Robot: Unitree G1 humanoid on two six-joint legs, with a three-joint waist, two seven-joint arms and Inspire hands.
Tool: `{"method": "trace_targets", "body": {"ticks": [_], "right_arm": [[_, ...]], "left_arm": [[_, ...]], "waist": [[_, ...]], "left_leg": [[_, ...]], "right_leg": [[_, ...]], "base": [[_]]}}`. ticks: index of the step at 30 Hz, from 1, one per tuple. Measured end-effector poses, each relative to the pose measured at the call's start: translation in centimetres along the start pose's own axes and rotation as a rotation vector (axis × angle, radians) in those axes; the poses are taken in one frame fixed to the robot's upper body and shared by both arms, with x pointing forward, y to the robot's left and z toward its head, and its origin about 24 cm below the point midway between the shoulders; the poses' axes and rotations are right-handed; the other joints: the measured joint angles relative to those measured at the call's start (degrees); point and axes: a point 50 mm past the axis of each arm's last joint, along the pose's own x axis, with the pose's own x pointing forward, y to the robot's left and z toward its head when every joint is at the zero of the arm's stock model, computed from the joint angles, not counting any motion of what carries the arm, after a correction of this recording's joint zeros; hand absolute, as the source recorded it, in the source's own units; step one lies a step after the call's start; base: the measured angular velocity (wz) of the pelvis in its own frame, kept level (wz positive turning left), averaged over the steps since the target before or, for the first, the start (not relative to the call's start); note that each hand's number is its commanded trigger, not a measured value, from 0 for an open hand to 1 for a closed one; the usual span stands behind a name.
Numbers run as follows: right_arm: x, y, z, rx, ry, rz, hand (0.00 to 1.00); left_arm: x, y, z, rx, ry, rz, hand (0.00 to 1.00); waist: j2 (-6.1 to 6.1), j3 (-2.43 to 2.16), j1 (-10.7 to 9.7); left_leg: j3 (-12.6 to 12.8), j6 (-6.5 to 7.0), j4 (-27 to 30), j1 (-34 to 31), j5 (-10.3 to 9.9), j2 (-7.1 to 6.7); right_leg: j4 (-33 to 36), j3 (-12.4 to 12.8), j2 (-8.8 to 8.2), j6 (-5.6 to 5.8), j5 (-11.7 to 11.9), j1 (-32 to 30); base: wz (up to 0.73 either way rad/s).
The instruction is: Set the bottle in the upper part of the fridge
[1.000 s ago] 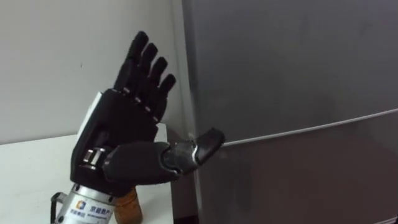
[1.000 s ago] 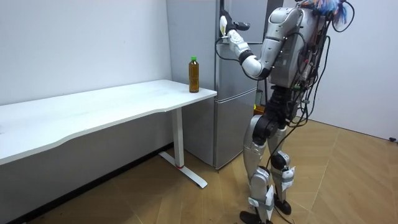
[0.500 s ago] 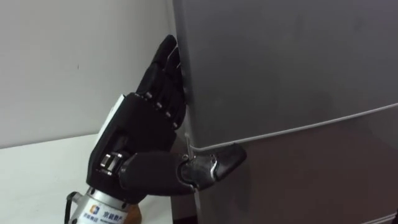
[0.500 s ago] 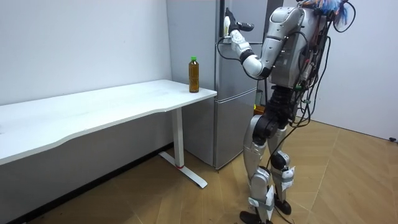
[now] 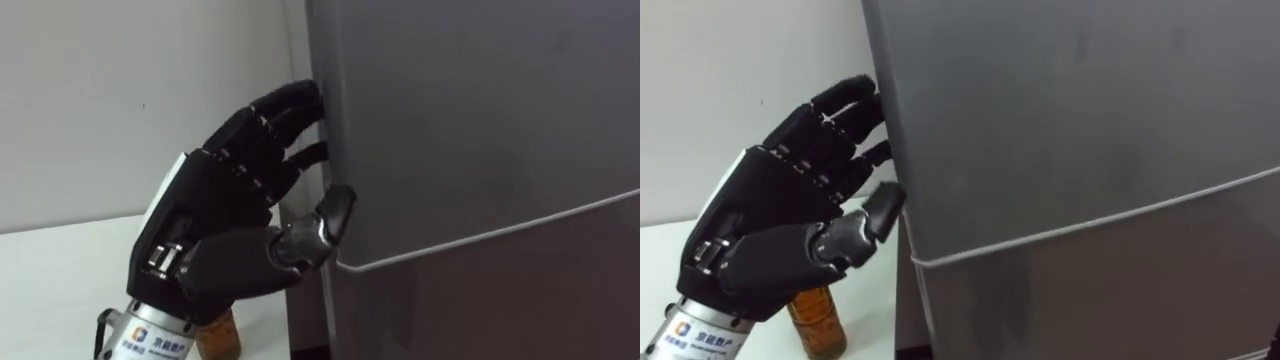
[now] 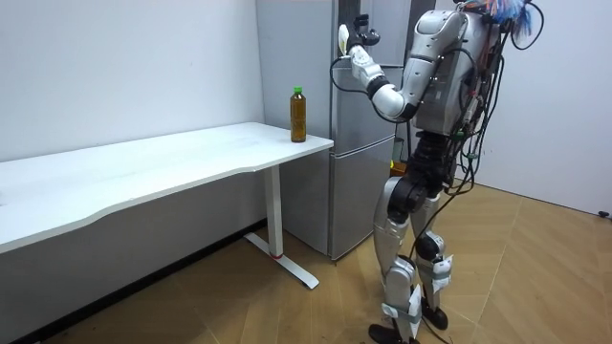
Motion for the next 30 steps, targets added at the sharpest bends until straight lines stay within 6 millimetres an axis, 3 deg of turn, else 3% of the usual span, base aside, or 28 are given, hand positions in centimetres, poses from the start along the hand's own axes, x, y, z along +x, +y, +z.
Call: {"method": "trace_targets", "body": {"ticks": [2,6,7,8,9,11,20,30], "right_arm": [[0.0,0.0,0.1,-0.002,-0.001,0.000,0.00],[0.0,0.0,0.3,-0.012,-0.004,0.001,0.00],[0.0,0.0,0.3,-0.014,-0.004,0.002,0.00],[0.0,0.0,0.3,-0.020,-0.003,0.002,0.00],[0.0,0.0,0.4,-0.022,-0.003,0.002,0.00],[0.0,0.0,0.3,-0.022,-0.003,0.002,0.00],[0.0,0.0,0.3,-0.024,-0.001,0.005,0.00],[0.0,0.1,0.3,-0.016,-0.001,0.008,0.00]], "left_arm": [[0.0,-0.1,-0.1,-0.010,0.003,-0.006,1.00],[0.1,-0.8,-0.4,-0.028,0.017,-0.073,0.65],[0.1,-1.0,-0.5,-0.031,0.023,-0.088,0.62],[0.2,-1.2,-0.8,-0.037,0.041,-0.109,0.52],[0.2,-1.6,-1.0,-0.044,0.057,-0.141,0.27],[0.2,-1.9,-1.2,-0.050,0.064,-0.176,0.00],[0.0,-2.2,-1.4,-0.048,0.097,-0.251,0.00],[-0.1,-2.9,-2.1,-0.060,0.158,-0.307,0.00]], "waist": [[0.08,0.14,-0.1],[0.52,0.32,-0.2],[0.52,0.32,-0.2],[0.51,0.32,-0.2],[0.51,0.32,-0.2],[0.50,0.32,-0.2],[-0.43,0.04,-0.2],[-0.72,0.16,-0.4]], "left_leg": [[0.1,0.01,0.0,-0.1,0.0,0.00],[0.0,0.00,0.0,-0.4,0.0,-0.03],[0.0,0.00,0.0,-0.5,0.0,-0.03],[0.0,-0.01,0.0,-0.6,0.0,-0.03],[0.0,-0.01,0.1,-0.7,0.0,-0.02],[0.0,-0.02,0.2,-0.8,0.0,-0.02],[0.1,0.22,0.5,-0.9,0.2,-0.38],[0.9,0.22,0.4,-0.8,0.2,-0.41]], "right_leg": [[0.0,0.0,-0.01,0.00,0.0,0.0],[0.0,0.0,0.02,0.03,0.0,-0.1],[0.0,0.0,0.05,0.03,0.0,-0.1],[0.0,0.0,0.09,0.03,0.0,-0.1],[0.0,0.0,0.10,0.03,0.0,-0.2],[0.0,0.0,0.10,0.03,0.0,-0.3],[-0.7,0.0,-0.15,0.10,-0.2,-0.5],[-0.5,0.2,-0.33,0.11,-0.2,-0.9]], "base": [[-0.05],[-0.01],[0.00],[0.00],[0.00],[0.00],[0.00],[-0.02]]}}
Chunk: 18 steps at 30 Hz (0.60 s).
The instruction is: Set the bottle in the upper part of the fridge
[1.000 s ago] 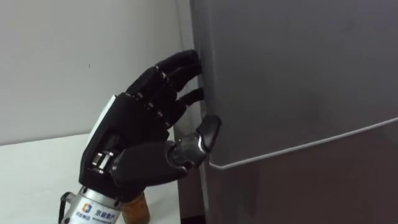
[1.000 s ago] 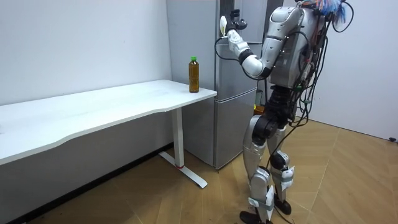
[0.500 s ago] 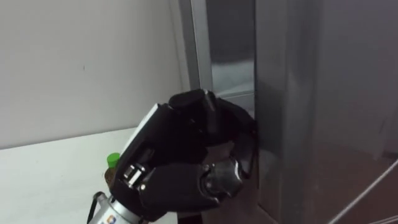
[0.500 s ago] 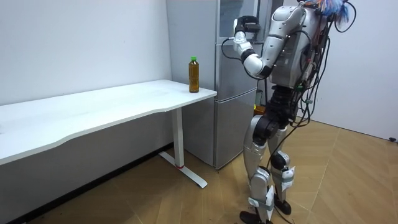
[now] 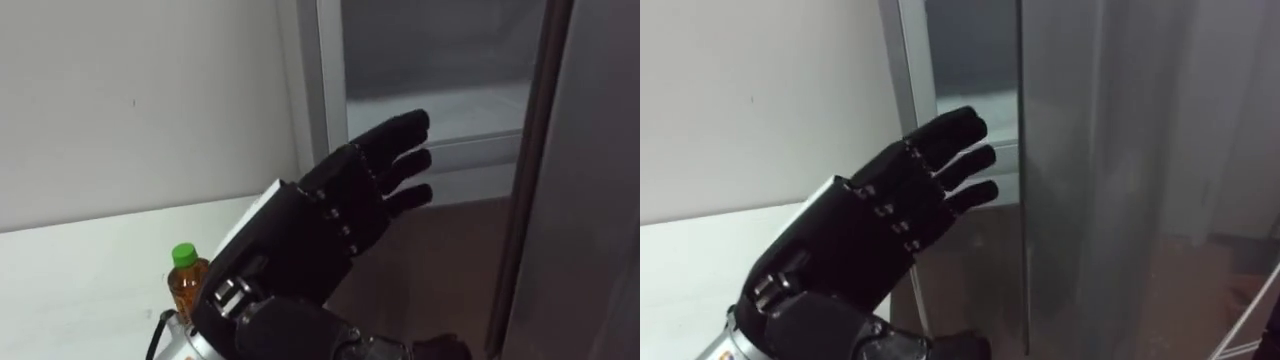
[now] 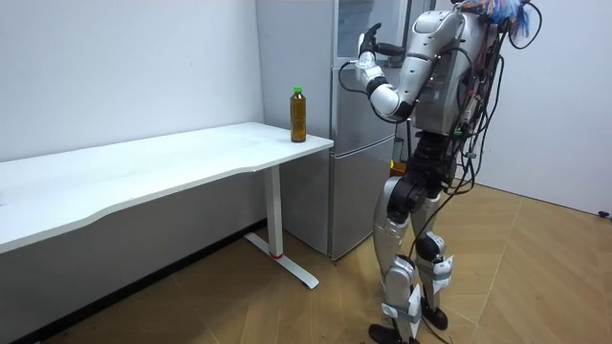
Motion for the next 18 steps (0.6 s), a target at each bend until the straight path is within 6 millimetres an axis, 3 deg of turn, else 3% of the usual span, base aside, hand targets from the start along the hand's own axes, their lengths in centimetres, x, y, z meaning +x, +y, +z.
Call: {"method": "trace_targets", "body": {"ticks": [7,13,18], "right_arm": [[0.0,0.1,0.1,-0.009,-0.002,0.003,0.00],[0.0,-0.2,0.5,-0.013,-0.009,-0.004,0.00],[0.0,-0.3,0.6,-0.007,-0.015,-0.001,0.00]], "left_arm": [[0.3,-0.7,-0.7,-0.026,0.028,-0.031,0.00],[0.5,-1.3,-1.2,-0.047,0.043,-0.061,0.00],[0.8,-2.1,-1.6,-0.069,0.056,-0.118,0.00]], "waist": [[0.14,0.06,-1.1],[1.01,0.04,-1.4],[1.38,-0.01,-1.6]], "left_leg": [[0.1,0.00,-0.1,0.0,0.0,0.31],[0.4,0.02,0.0,0.0,0.0,0.47],[1.8,0.02,0.0,-0.1,0.0,0.53]], "right_leg": [[0.4,0.0,0.02,0.00,0.0,0.0],[0.4,0.1,-0.04,0.04,0.0,-0.3],[0.5,1.6,0.07,0.00,0.0,-1.2]], "base": [[0.00],[-0.01],[-0.12]]}}
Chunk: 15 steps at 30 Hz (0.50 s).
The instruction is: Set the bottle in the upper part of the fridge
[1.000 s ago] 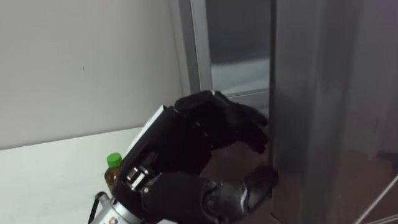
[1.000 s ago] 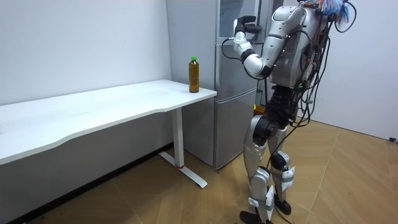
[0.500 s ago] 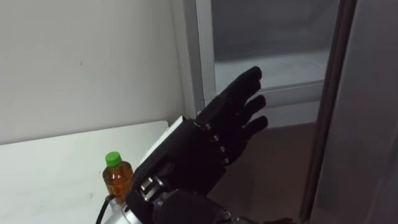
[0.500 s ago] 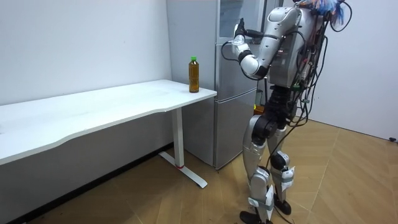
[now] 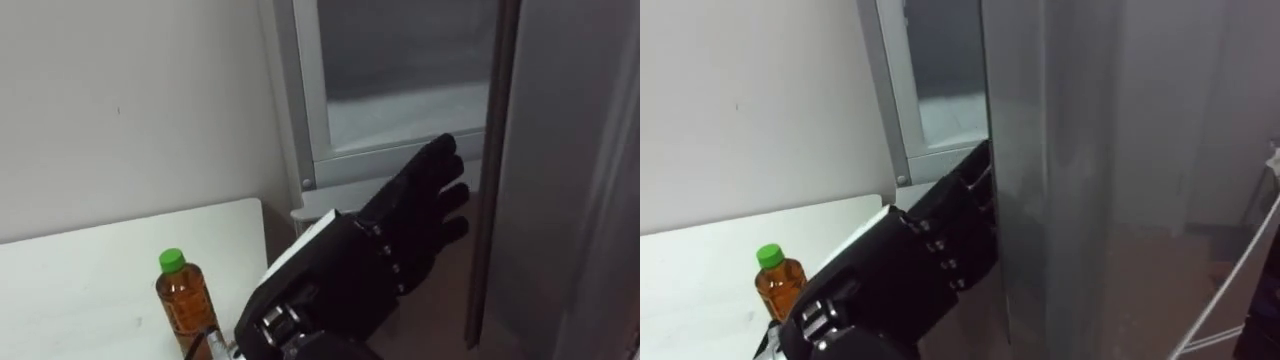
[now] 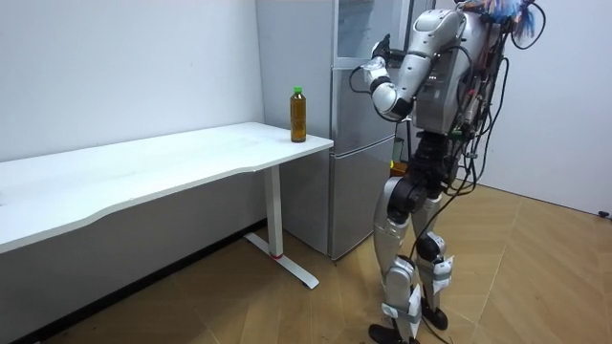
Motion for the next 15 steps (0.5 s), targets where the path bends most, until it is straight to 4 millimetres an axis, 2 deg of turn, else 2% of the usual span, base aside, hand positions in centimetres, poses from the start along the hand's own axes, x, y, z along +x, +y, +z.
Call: {"method": "trace_targets", "body": {"ticks": [6,10,12,15], "right_arm": [[0.1,0.3,0.5,0.005,-0.016,0.023,0.00],[0.1,0.3,0.6,0.006,-0.018,0.030,0.00],[0.1,0.3,0.7,0.007,-0.021,0.038,0.00],[0.1,0.4,0.8,0.021,-0.026,0.044,0.00]], "left_arm": [[0.7,-0.5,-0.2,-0.007,0.005,-0.041,0.00],[1.1,-0.4,-0.2,-0.002,0.010,-0.057,0.00],[1.2,-0.1,-0.4,-0.004,0.018,-0.052,0.00],[1.3,0.0,-0.4,-0.003,0.020,-0.051,0.00]], "waist": [[-0.03,0.04,-2.8],[-0.14,0.18,-3.4],[-0.18,0.36,-3.7],[-0.16,0.37,-4.3]], "left_leg": [[2.1,-0.02,-0.4,0.3,0.0,0.09],[4.0,-0.07,-0.7,1.1,0.0,0.43],[5.8,-0.46,-1.1,2.1,-0.3,0.94],[7.2,-0.74,-1.4,2.2,-0.5,1.18]], "right_leg": [[0.1,2.0,0.14,-0.03,0.0,-0.9],[0.1,3.8,0.47,-0.18,0.2,-1.2],[-0.1,5.0,0.79,-0.22,0.2,-1.3],[0.1,6.2,1.14,-0.43,0.3,-2.1]], "base": [[-0.16],[-0.29],[-0.30],[-0.28]]}}
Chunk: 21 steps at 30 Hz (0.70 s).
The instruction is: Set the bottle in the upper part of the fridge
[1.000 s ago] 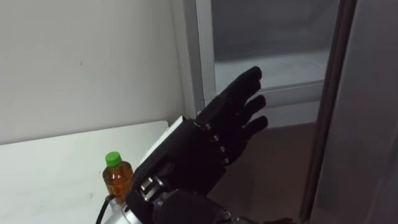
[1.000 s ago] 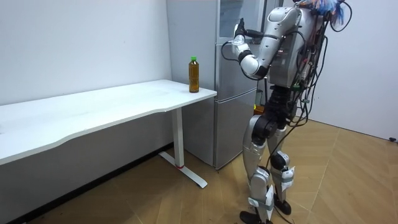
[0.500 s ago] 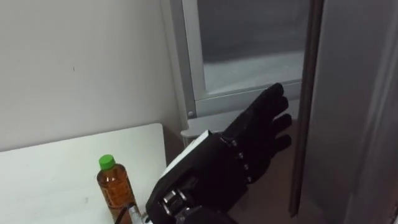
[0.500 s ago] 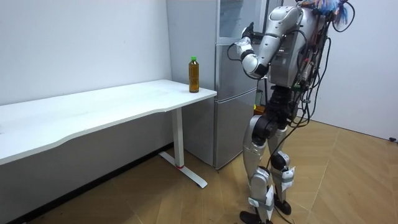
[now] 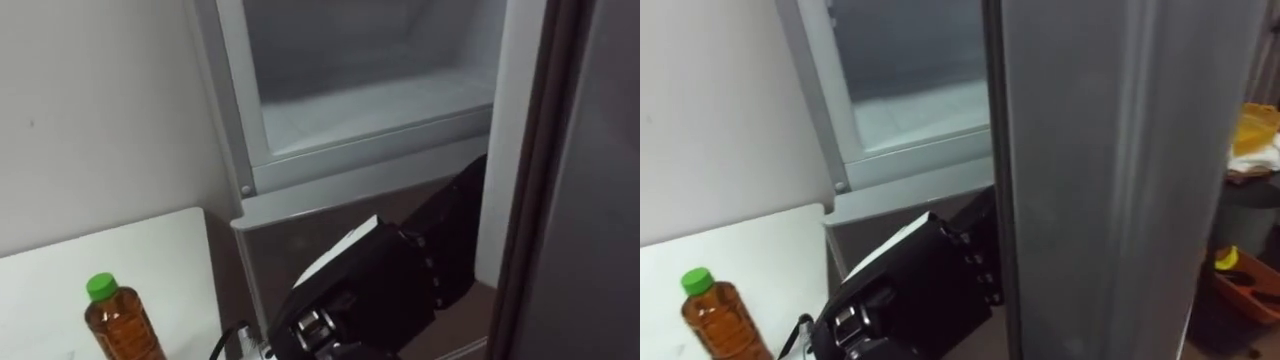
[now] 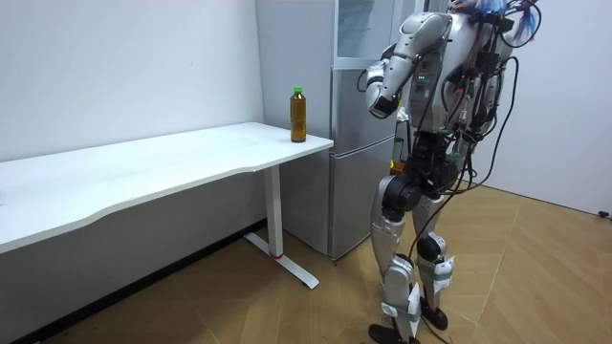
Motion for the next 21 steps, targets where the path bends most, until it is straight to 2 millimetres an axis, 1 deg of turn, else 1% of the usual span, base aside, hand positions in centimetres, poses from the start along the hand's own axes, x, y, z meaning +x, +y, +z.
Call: {"method": "trace_targets", "body": {"ticks": [1,3,5,8,10,11,12,13,15,16,18,19,21], "right_arm": [[0.0,0.0,0.0,0.005,-0.001,0.002,0.00],[0.0,0.0,0.2,0.028,-0.009,0.003,0.00],[0.0,0.0,0.1,0.041,-0.009,-0.001,0.00],[0.1,0.1,0.4,0.022,-0.012,-0.014,0.00],[0.2,0.2,0.6,0.005,-0.012,-0.018,0.00],[0.2,0.3,0.9,-0.001,-0.016,-0.017,0.00],[0.2,0.3,1.0,-0.005,-0.019,-0.019,0.00],[0.2,0.3,1.1,-0.005,-0.020,-0.020,0.00],[0.3,0.2,1.5,-0.008,-0.028,-0.025,0.00],[0.3,0.3,1.5,-0.009,-0.028,-0.026,0.00],[0.4,0.4,1.7,-0.002,-0.016,-0.023,0.00],[0.4,0.4,1.7,-0.001,-0.014,-0.022,0.00],[0.4,0.3,2.1,-0.005,-0.013,-0.020,0.00]], "left_arm": [[0.1,0.0,0.0,0.002,0.000,-0.003,0.00],[0.6,-0.1,0.2,0.005,-0.004,-0.025,0.00],[0.9,-0.3,0.2,-0.001,-0.006,-0.039,0.00],[1.4,-0.7,0.1,-0.007,-0.005,-0.057,0.00],[1.6,-1.0,-0.2,-0.019,0.001,-0.062,0.00],[1.7,-1.1,-0.2,-0.023,0.002,-0.059,0.00],[1.8,-1.0,-0.3,-0.024,0.001,-0.051,0.00],[1.8,-1.1,-0.3,-0.028,0.001,-0.052,0.00],[2.3,-0.9,-0.3,-0.034,-0.001,-0.050,0.00],[2.5,-0.9,-0.4,-0.036,0.002,-0.052,0.00],[3.0,-1.1,-0.6,-0.068,0.003,-0.064,0.00],[3.1,-1.2,-0.6,-0.071,0.001,-0.067,0.00],[3.5,-1.4,-0.7,-0.106,0.008,-0.084,0.00]], "waist": [[0.04,0.04,0.0],[0.43,0.23,0.0],[0.69,0.32,-0.1],[1.42,-0.15,-0.4],[1.68,-0.12,-0.8],[1.99,-0.10,-1.5],[2.34,-0.07,-2.2],[2.51,-0.09,-2.5],[3.22,-0.09,-3.2],[3.35,-0.11,-3.3],[3.48,-0.11,-4.8],[3.48,-0.11,-4.9],[3.50,-0.12,-5.3]], "left_leg": [[0.3,-0.02,0.0,0.0,0.0,0.09],[1.2,-0.10,-0.1,-0.4,-0.2,0.68],[1.8,-0.13,-0.2,-0.4,-0.2,0.72],[3.2,-0.21,-0.1,-0.6,-0.3,0.86],[4.5,-0.21,0.6,-0.5,-0.3,1.01],[5.5,-0.21,0.9,-0.3,-0.3,1.05],[6.1,-0.21,1.1,-0.1,-0.3,1.15],[6.4,-0.21,1.1,-0.1,-0.3,1.19],[8.6,-0.21,1.2,-0.1,-0.3,1.72],[9.1,-0.21,1.2,-0.1,-0.3,1.68],[10.6,-0.23,1.1,0.3,-0.3,1.88],[10.9,-0.23,1.1,0.5,-0.3,1.96],[12.4,-0.25,1.2,1.2,-0.3,2.24]], "right_leg": [[0.0,0.1,0.03,-0.06,0.1,-0.2],[0.0,0.9,0.31,-0.14,0.3,-1.0],[0.0,1.6,0.53,-0.17,0.4,-1.3],[0.1,2.5,0.77,-0.34,0.8,-1.9],[0.1,3.0,0.73,-0.37,0.9,-2.0],[0.1,3.3,0.74,-0.39,1.0,-2.1],[0.1,3.6,0.75,-0.42,1.0,-2.1],[0.1,3.8,0.78,-0.43,1.0,-2.2],[0.3,5.2,1.00,-0.56,1.1,-3.5],[0.3,5.7,1.13,-0.61,1.2,-3.8],[0.1,7.0,1.62,-0.80,1.5,-4.1],[0.1,7.6,1.77,-0.84,1.5,-4.1],[0.1,9.6,2.25,-1.11,1.7,-4.4]], "base": [[-0.22],[-0.19],[-0.17],[-0.23],[-0.26],[-0.30],[-0.32],[-0.36],[-0.46],[-0.48],[-0.37],[-0.40],[-0.48]]}}
